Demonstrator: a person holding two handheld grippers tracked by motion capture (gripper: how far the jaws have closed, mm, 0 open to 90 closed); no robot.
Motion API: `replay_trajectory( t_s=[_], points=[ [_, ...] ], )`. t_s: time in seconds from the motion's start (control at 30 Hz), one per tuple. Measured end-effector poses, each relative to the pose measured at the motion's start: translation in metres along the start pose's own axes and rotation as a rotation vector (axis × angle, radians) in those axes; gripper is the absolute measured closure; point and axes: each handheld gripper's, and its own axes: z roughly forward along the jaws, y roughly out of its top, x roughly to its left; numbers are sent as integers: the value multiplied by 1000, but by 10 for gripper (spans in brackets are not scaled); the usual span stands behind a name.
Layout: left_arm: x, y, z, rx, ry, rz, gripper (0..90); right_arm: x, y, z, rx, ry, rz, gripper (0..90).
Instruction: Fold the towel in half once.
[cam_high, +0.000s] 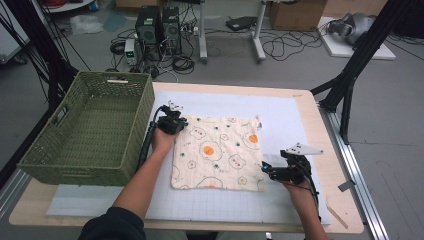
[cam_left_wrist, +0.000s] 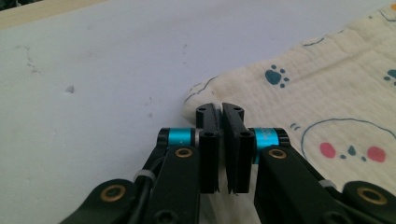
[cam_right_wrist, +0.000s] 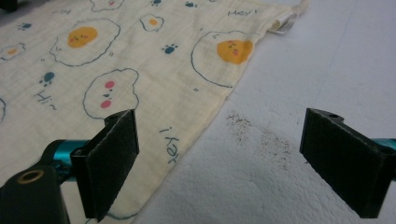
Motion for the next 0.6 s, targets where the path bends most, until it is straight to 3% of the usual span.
replay_trajectory(
  t_s=[0.2,0.3,0.4,0.53,0.6],
  points=[
    [1,0,0,-1,-7,-9,865,-3,9,12,19,5,-15,111],
    [0,-1,0,-2,-4,-7,865,-9,20,21,25,-2,4,111],
    [1,-1,0,-4,-11,-18,865,-19,35,35,35,7,32,111],
    [3,-1,0,-5,-21,-33,865,-28,56,57,76,-4,21,118],
    [4,-1,-1,-4,-28,-41,865,-32,65,68,104,-6,3,183]
  ],
)
